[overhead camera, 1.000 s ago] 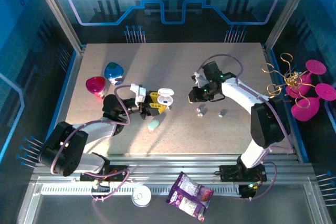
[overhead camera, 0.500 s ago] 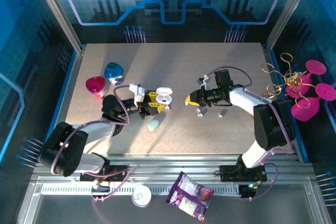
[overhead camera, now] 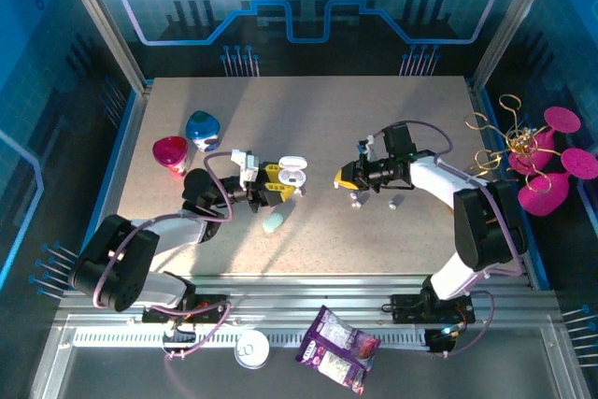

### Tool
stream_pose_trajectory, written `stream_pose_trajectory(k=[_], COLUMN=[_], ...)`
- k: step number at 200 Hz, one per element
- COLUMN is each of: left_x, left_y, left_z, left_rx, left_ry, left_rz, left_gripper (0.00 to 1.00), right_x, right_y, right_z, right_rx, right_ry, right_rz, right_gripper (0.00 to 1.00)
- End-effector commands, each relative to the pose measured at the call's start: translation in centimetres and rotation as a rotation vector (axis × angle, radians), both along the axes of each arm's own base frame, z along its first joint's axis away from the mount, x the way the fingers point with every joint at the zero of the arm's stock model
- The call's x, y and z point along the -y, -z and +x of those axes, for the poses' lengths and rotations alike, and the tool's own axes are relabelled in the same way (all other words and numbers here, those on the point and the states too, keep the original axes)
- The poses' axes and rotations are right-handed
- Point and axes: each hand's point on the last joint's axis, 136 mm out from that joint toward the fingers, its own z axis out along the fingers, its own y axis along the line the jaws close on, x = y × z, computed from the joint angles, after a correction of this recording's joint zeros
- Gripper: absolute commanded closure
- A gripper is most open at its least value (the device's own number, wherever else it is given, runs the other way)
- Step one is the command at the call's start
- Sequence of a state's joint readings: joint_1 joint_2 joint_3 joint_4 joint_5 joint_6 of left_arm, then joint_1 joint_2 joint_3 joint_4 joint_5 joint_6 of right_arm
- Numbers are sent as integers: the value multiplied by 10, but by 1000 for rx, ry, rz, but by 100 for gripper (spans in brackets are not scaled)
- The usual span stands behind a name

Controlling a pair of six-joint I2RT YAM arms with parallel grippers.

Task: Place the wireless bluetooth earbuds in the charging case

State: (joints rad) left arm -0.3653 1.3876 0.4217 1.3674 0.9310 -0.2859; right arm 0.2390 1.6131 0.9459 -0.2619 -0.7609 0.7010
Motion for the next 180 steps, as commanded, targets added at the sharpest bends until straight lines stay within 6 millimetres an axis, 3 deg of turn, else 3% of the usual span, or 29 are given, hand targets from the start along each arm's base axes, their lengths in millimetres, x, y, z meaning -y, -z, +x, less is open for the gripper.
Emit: stream_pose_trajectory(k=[1, 44, 180], left_x=[-2, -2, -2], left_y=[-2, -2, 4], left_z=[2, 2, 1], left_rx=[27, 23, 13], left_ry=[-15, -11, -8], left_rz=[-8, -8, 1], left_gripper=[66, 66, 65], right_x=[5, -4, -12], right_y=[-6, -11, -23], right_z=[1, -1, -20], right_rx=[-23, -82, -119], right_ry=[50, 45, -85], right_rz=[18, 142, 211], right_gripper=[88, 88, 88])
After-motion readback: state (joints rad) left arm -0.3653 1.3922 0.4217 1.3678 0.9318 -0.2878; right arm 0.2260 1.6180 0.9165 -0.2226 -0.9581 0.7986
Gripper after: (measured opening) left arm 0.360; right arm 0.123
